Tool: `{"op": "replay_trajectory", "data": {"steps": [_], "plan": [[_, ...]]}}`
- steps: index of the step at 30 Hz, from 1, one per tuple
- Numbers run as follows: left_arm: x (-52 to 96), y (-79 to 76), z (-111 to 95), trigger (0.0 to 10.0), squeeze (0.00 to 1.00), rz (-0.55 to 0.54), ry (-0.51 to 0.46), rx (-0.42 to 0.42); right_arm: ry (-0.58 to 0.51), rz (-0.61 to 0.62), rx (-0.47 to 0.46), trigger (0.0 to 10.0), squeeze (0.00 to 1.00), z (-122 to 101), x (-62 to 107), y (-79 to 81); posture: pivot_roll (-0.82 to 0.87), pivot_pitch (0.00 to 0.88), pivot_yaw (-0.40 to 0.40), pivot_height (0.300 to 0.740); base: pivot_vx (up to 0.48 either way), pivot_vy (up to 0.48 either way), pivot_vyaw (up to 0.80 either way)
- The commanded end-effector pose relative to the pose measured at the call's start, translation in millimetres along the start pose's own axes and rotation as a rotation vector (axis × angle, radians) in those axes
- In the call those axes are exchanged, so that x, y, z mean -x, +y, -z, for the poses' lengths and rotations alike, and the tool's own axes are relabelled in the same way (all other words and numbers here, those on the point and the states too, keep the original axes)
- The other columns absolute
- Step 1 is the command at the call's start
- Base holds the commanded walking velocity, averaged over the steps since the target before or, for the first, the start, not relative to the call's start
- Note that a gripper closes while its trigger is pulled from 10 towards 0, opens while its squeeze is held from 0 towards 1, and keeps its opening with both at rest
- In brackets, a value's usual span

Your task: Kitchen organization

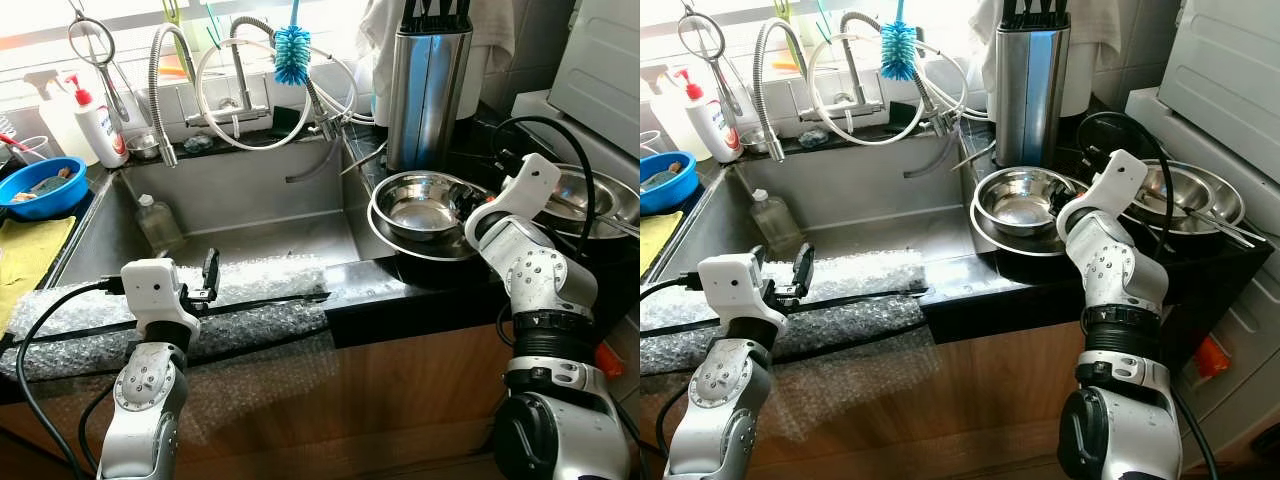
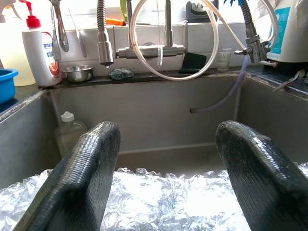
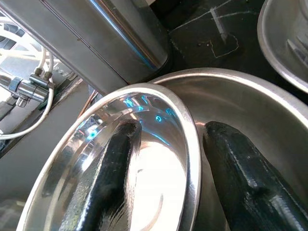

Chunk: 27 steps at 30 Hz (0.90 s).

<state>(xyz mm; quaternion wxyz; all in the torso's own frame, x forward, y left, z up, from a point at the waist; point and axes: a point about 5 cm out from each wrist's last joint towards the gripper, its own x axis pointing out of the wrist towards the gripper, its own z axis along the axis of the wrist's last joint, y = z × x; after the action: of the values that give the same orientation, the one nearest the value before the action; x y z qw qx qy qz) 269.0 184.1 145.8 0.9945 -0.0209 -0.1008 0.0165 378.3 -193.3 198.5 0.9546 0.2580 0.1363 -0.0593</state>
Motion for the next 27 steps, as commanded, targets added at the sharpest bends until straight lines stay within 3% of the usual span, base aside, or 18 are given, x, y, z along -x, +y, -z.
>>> {"op": "replay_trajectory", "data": {"steps": [1,2,3,4,5,8,12,14,16,27], "plan": [[-0.9,0.8,-0.6,10.0,0.0,0.004,0.01,-0.016,0.045,-0.001,-0.029,10.0,0.0,5.9,-2.1,3.0,-0.13,0.0,0.088,0.74,0.0,0.0,0.0],[-1.0,0.6,-0.2,10.0,0.0,0.005,0.013,-0.015,0.055,-0.002,-0.049,9.9,0.0,7.1,-2.5,3.1,-0.13,0.0,0.087,0.74,0.0,0.0,0.0],[-1.2,0.5,0.1,10.0,0.0,0.005,0.014,-0.015,0.059,-0.002,-0.062,7.3,0.0,7.3,-2.9,3.3,-0.13,0.0,0.087,0.74,0.0,0.0,0.0],[-1.2,0.5,0.1,10.0,0.0,0.005,0.014,-0.015,0.059,-0.002,-0.062,7.3,0.0,7.3,-2.9,3.3,-0.13,0.0,0.087,0.74,0.0,0.0,0.0],[-1.3,0.3,0.3,10.0,0.0,0.007,0.016,-0.015,0.062,-0.002,-0.075,4.5,0.0,7.4,-3.1,3.5,-0.13,0.0,0.087,0.74,0.0,0.0,0.0],[-1.6,-0.2,0.9,10.0,0.0,0.012,0.02,-0.013,0.067,-0.007,-0.092,2.7,0.0,7.2,-3.5,4.2,-0.13,0.0,0.087,0.74,0.0,0.0,0.0],[-2.1,-0.8,1.8,10.0,0.0,0.018,0.025,-0.012,0.076,-0.009,-0.115,2.7,0.0,7.7,-3.7,4.7,-0.13,0.0,0.086,0.74,0.0,0.0,0.0],[-2.8,-1.1,2.1,10.0,0.0,0.021,0.028,-0.01,0.077,-0.009,-0.123,2.1,0.0,7.1,-4.0,5.2,-0.13,0.0,0.086,0.74,0.0,0.0,0.0],[-3.0,-1.2,2.3,10.0,0.0,0.022,0.03,-0.01,0.071,-0.01,-0.129,0.0,0.0,5.4,-4.2,6.0,-0.13,0.0,0.086,0.74,0.0,0.0,0.0],[-5.3,-0.4,1.3,10.0,0.0,0.023,0.025,-0.012,0.05,-0.034,-0.128,0.0,0.0,0.6,-3.1,11.1,-0.13,0.0,0.089,0.74,0.0,0.0,0.0]]}}
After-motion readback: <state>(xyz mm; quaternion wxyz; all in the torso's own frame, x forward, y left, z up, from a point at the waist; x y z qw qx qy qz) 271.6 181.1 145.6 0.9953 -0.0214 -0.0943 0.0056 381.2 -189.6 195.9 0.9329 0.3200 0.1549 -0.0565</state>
